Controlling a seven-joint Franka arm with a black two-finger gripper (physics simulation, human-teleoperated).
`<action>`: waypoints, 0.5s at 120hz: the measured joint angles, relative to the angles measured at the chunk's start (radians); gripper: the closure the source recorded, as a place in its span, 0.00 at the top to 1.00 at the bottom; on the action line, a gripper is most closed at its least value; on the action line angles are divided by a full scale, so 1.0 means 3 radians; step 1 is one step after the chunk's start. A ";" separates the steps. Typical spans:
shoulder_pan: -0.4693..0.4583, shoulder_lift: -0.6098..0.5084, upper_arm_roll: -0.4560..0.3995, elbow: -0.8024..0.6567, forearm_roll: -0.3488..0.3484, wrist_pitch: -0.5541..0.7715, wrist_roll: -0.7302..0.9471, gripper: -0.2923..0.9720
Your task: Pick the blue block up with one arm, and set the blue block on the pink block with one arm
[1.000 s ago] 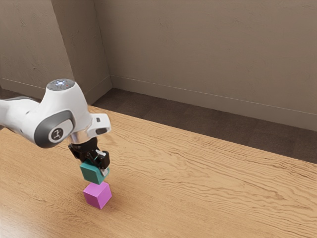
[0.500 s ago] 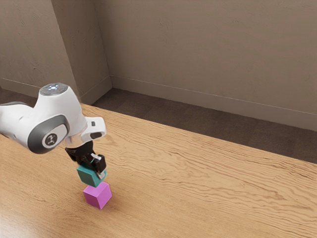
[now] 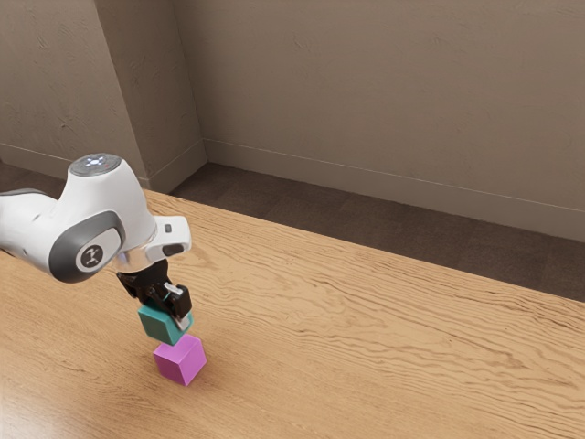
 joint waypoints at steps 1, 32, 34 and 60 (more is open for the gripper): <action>0.0000 -0.0001 0.0000 -0.0001 0.0000 -0.0002 0.0001 0.51; 0.0001 -0.0014 0.0000 -0.0019 -0.0007 -0.0045 0.0029 0.51; 0.0001 -0.0014 0.0000 -0.0019 -0.0008 -0.0046 0.0031 0.51; -0.0001 -0.0008 0.0000 -0.0020 -0.0011 -0.0053 0.0047 0.51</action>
